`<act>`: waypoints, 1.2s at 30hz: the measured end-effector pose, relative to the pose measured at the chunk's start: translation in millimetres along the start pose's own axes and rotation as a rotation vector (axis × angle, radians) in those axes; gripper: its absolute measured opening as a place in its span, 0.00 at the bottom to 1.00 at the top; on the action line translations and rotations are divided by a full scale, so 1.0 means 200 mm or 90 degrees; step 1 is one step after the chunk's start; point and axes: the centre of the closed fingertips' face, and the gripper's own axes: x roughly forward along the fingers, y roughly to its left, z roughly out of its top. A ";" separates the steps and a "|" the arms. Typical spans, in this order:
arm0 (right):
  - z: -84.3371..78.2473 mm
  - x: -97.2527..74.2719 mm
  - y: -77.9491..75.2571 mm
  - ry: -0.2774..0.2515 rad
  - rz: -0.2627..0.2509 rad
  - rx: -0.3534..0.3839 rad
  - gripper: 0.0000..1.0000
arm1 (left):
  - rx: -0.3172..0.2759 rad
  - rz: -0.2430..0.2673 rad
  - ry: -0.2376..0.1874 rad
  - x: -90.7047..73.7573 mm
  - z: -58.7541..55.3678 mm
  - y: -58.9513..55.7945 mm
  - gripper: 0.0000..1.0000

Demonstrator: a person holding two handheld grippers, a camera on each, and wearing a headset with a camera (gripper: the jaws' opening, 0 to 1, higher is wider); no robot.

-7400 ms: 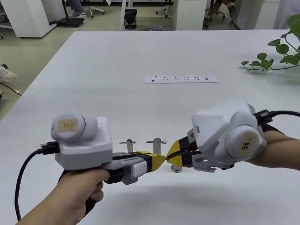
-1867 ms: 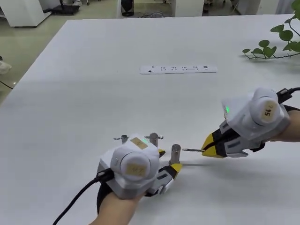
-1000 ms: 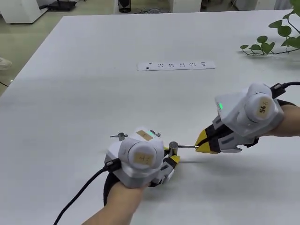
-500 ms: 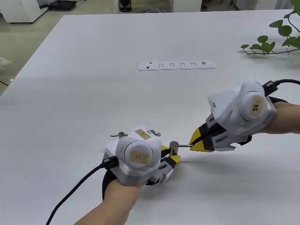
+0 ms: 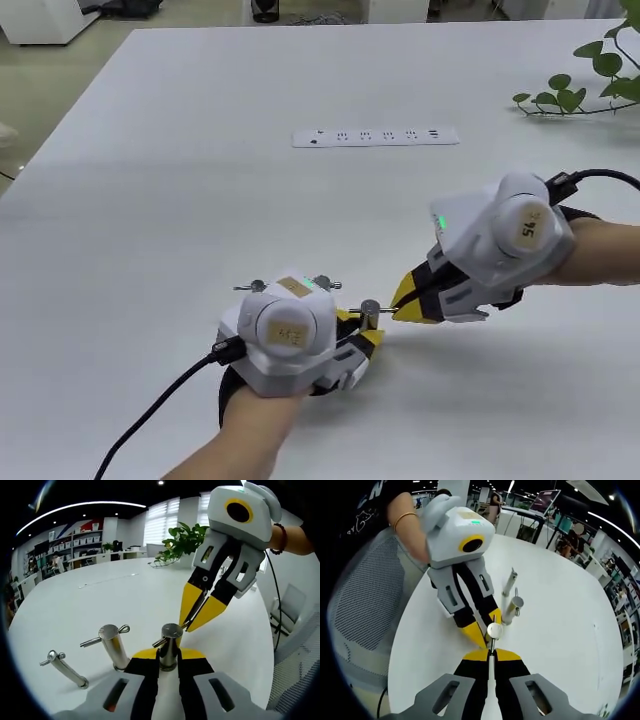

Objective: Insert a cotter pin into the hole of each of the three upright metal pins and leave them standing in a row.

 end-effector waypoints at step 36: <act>0.03 -0.03 0.00 -0.020 -0.031 0.052 0.00 | -0.020 0.001 -0.002 0.01 0.00 0.00 0.11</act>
